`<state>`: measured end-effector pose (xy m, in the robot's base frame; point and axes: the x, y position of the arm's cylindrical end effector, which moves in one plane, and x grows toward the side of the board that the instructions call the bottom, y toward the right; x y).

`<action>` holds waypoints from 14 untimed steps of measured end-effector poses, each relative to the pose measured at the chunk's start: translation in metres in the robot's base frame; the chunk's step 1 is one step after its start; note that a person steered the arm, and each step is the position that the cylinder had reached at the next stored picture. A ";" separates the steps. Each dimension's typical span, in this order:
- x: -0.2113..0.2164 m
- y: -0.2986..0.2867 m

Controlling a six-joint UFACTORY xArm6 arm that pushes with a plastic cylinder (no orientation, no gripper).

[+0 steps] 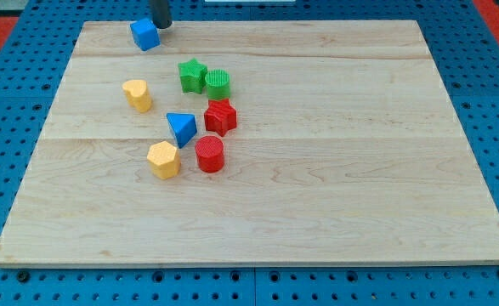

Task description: Place the blue cube to the top of the green star

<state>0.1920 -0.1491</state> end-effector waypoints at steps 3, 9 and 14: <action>0.082 0.080; 0.003 -0.039; 0.019 -0.023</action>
<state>0.2108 -0.1721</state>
